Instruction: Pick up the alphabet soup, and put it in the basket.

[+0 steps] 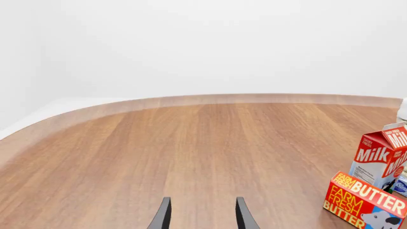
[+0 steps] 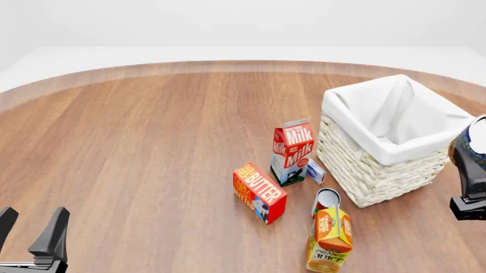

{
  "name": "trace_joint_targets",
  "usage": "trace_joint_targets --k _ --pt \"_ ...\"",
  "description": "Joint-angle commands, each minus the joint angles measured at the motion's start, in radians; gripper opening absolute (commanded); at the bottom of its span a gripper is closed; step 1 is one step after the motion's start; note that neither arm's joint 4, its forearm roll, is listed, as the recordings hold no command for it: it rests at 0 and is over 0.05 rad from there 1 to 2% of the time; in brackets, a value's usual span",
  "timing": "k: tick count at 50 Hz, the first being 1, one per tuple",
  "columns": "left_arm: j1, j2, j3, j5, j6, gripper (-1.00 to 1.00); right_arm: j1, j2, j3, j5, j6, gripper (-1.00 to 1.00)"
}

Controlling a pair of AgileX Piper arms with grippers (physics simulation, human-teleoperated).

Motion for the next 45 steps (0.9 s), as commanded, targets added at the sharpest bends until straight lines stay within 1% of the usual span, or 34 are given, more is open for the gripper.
trace_joint_targets --k 1,9,16,19,45 --pt "0.0 0.0 0.0 0.0 0.0 1.0 0.007 0.058 -0.05 -0.045 0.031 -1.0" --pt "0.0 0.0 0.0 0.0 0.0 1.0 0.024 0.131 -0.102 -0.084 0.031 -1.0" --pt "0.0 0.0 0.0 0.0 0.0 1.0 0.017 0.159 -0.127 -0.122 0.045 -1.0" --pt "0.0 0.0 0.0 0.0 0.0 1.0 0.023 0.187 -0.138 -0.138 0.059 -1.0" --pt "0.0 0.0 0.0 0.0 0.0 1.0 0.026 0.302 -0.219 -0.18 0.097 -1.0"
